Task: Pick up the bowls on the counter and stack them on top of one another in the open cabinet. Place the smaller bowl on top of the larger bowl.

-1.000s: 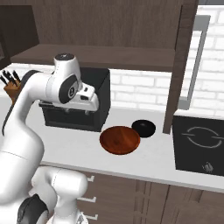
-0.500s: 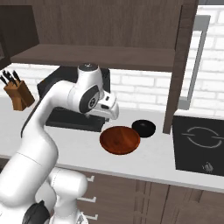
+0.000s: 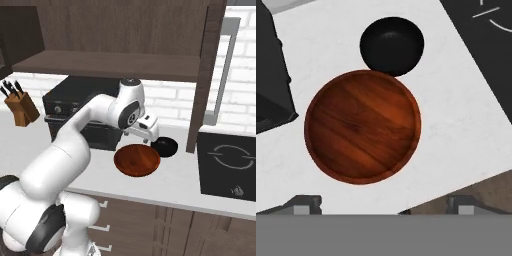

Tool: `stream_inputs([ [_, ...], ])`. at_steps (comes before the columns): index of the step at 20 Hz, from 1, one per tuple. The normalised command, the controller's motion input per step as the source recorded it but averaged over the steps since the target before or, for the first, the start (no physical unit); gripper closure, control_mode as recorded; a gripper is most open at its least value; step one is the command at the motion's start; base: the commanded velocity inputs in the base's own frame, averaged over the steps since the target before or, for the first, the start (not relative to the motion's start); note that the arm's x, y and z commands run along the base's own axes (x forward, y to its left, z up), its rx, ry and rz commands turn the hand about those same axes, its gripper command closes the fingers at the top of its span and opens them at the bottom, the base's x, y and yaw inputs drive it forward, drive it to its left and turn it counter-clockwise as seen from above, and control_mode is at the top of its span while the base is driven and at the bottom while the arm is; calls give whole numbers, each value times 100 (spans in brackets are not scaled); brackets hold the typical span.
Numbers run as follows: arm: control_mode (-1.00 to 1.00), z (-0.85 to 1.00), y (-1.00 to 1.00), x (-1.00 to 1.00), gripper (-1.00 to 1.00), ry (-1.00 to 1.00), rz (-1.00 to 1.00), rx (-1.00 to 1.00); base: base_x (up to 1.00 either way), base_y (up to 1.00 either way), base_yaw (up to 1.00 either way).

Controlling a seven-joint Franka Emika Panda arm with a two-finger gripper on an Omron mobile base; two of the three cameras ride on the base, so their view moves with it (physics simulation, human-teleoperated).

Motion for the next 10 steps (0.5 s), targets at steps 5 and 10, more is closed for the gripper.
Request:
stream_inputs([
  [5, -100, -19, -58, 50, -100, 7, -5, 11, 0, 0, 0],
  [10, -100, -30, -38, 48, -100, 6, 0, 11, 0, 0, 0],
])
